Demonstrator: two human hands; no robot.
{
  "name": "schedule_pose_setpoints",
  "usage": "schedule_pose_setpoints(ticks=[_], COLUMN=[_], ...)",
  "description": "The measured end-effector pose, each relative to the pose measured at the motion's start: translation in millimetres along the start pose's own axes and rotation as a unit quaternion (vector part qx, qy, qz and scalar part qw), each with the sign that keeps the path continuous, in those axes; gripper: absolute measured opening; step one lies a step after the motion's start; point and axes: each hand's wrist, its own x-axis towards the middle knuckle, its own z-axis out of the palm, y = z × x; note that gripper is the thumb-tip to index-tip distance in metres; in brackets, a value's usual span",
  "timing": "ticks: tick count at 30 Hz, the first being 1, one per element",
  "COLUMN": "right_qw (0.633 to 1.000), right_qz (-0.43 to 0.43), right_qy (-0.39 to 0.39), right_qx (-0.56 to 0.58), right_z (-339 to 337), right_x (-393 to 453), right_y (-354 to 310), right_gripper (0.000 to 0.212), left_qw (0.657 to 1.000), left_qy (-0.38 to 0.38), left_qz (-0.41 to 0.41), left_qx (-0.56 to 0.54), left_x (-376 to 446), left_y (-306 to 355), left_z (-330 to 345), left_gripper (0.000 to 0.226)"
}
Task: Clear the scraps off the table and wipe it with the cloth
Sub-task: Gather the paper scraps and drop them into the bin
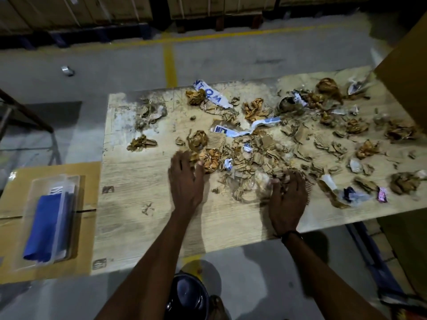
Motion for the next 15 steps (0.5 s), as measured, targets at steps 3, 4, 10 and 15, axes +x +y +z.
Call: schedule_pose_setpoints(ticks=[3, 4, 10, 15], right_qw=[0.999, 0.999, 0.997, 0.993], right_qz=[0.022, 0.022, -0.01, -0.048], right_qy=[0.007, 0.006, -0.019, -0.041], right_qx=[0.043, 0.048, 0.072, 0.095], right_z=[3.5, 4.8, 13.4, 22.6], right_x=[2.9, 4.5, 22.8, 34.6], right_y=[-3.2, -4.5, -10.9, -29.2], right_gripper=[0.046, 0.045, 0.047, 0.041], left_qw=[0.998, 0.997, 1.0, 0.998], left_qy=[0.035, 0.051, -0.003, -0.046], left_qz=[-0.002, -0.003, 0.001, 0.021], left_qx=[-0.057, -0.058, -0.019, -0.044], left_x=[2.2, 5.8, 23.7, 3.0], left_y=[6.1, 4.9, 2.8, 31.1], left_z=[0.8, -0.6, 4.1, 28.6], left_gripper=[0.061, 0.062, 0.07, 0.072])
